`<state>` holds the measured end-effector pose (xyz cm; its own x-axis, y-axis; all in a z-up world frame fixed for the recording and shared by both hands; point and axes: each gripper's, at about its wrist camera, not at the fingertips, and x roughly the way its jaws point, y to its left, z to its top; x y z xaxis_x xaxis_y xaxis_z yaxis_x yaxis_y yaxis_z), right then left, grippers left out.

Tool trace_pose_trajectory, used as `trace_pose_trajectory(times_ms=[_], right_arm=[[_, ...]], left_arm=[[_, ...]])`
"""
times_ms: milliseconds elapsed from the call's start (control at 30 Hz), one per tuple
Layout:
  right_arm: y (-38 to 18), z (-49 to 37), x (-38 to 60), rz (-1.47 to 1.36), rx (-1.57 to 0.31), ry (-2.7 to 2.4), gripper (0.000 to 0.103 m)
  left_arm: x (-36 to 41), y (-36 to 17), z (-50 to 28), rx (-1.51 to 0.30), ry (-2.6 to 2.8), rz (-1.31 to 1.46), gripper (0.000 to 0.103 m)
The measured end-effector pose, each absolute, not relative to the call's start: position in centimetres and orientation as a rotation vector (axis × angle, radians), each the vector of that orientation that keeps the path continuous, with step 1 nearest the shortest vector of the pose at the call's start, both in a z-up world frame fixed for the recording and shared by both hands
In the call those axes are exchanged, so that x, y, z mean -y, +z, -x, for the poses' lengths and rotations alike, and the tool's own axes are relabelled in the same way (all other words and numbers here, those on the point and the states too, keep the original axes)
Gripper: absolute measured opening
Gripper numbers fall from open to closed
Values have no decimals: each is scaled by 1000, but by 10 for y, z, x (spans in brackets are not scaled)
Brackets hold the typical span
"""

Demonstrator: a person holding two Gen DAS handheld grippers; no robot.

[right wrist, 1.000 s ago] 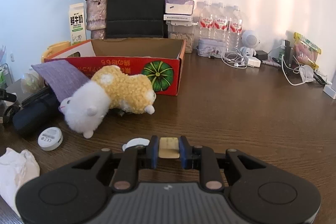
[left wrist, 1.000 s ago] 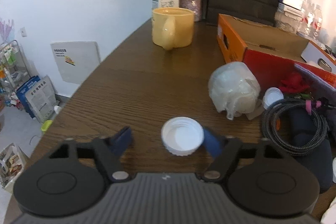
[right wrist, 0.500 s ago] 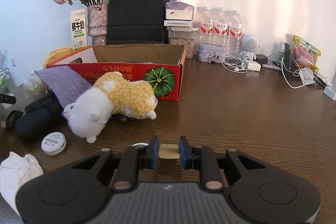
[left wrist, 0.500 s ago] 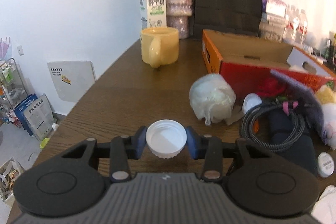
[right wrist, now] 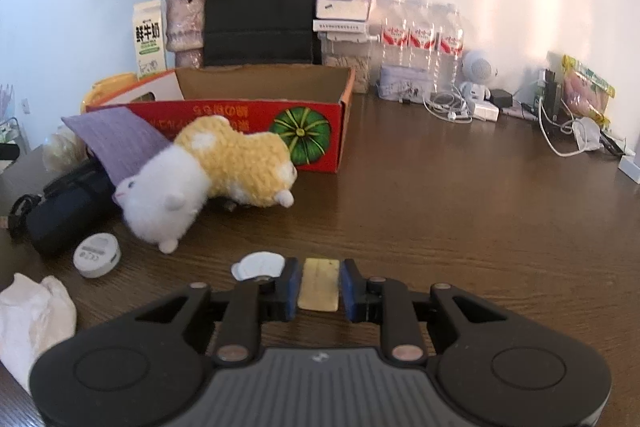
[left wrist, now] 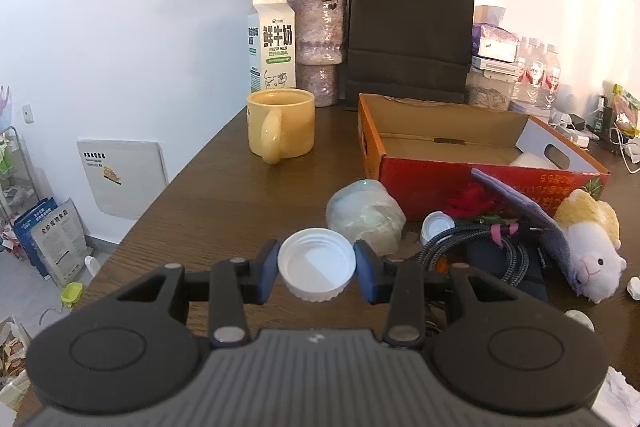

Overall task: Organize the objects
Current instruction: 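Carry the sponge with the right tool into the box while the left tool carries the cap there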

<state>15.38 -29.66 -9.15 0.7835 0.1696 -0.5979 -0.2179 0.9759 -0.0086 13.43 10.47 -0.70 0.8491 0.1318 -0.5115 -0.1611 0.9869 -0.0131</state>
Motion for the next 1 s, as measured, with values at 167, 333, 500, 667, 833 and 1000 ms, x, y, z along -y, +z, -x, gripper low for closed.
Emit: trace_pose_trajectory(times_ms=[167,333,500,667,833,1000], right_arm=[[-93,-155,295,93,-628,220,19],[-83,-150,291,115,-569,230,19],[-60,-158,283,135,-503,254,19],[-32,-180,263,158,-422,294,19],[-4,-211,233,159,-348,343,19],[12,-251,204,136,-321,382,19]], left_arm=[[-106,-5,-131,-528,155,60,41],[-104,4,-129,-499,151,58,41],[-91,21,-132,-452,112,51,41],[-69,37,-150,-408,53,51,41],[-45,47,-183,-390,0,66,41],[-24,53,-225,-397,-30,70,41]])
